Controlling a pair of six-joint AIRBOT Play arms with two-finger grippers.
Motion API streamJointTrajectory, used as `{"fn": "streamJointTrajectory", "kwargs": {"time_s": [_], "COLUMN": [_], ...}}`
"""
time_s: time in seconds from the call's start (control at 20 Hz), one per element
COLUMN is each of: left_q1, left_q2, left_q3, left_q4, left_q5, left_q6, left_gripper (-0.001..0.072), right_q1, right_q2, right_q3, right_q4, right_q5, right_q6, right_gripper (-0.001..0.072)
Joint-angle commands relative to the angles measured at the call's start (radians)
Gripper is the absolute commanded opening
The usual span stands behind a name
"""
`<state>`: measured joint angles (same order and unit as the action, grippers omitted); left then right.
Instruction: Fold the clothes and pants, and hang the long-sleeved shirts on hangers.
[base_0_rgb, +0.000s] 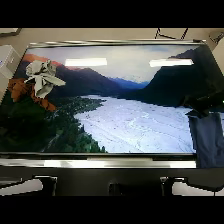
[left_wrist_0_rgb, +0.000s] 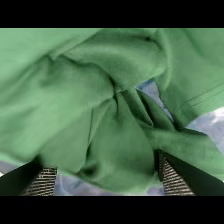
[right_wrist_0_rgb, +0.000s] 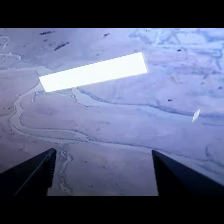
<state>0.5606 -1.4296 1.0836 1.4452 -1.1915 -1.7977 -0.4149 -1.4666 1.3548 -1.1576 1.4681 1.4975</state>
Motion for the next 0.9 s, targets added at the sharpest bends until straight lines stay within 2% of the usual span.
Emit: {"fn": "streamJointTrajectory", "kwargs": {"time_s": [0.0, 0.05, 0.1, 0.25, 0.4, 0.5, 0.6, 0.7, 0.8, 0.85], "left_q1": [-0.022, -0.031, -0.04, -0.093, -0.245, -0.431, -0.674, -0.92, -1.147, -1.243], "left_q2": [-0.008, 0.006, 0.034, 0.21, 0.472, 0.61, 0.677, 0.668, 0.611, 0.563], "left_q3": [-0.074, -0.072, -0.064, -0.008, -0.005, -0.012, -0.033, -0.075, -0.144, -0.176], "left_q4": [-0.013, -0.03, -0.053, -0.135, -0.275, -0.357, -0.372, -0.372, -0.372, -0.372], "left_q5": [0.061, 0.057, 0.06, 0.089, 0.203, 0.29, 0.389, 0.533, 0.743, 0.845], "left_q6": [0.011, 0.044, 0.088, 0.15, 0.153, 0.148, 0.087, 0.06, 0.042, 0.002], "left_gripper": [0.0059, 0.0021, 0.002, 0.002, 0.002, 0.002, 0.002, 0.0021, 0.002, 0.002], "right_q1": [0.001, 0.001, 0.001, 0.001, 0.001, 0.001, 0.001, 0.001, 0.001, 0.001], "right_q2": [0.009, 0.019, 0.036, 0.09, 0.146, 0.186, 0.224, 0.262, 0.296, 0.313], "right_q3": [-0.001, 0.0, 0.0, 0.0, 0.0, 0.0, 0.0, 0.0, 0.0, 0.0], "right_q4": [0.032, 0.033, 0.03, 0.032, 0.032, 0.039, 0.05, 0.049, 0.048, 0.046], "right_q5": [0.145, 0.164, 0.164, 0.153, 0.156, 0.157, 0.158, 0.158, 0.167, 0.181], "right_q6": [0.041, 0.04, 0.039, 0.041, 0.059, 0.06, 0.059, 0.061, 0.062, 0.062], "right_gripper": [0.0691, 0.0689, 0.0689, 0.0687, 0.067, 0.067, 0.067, 0.067, 0.067, 0.067]}}
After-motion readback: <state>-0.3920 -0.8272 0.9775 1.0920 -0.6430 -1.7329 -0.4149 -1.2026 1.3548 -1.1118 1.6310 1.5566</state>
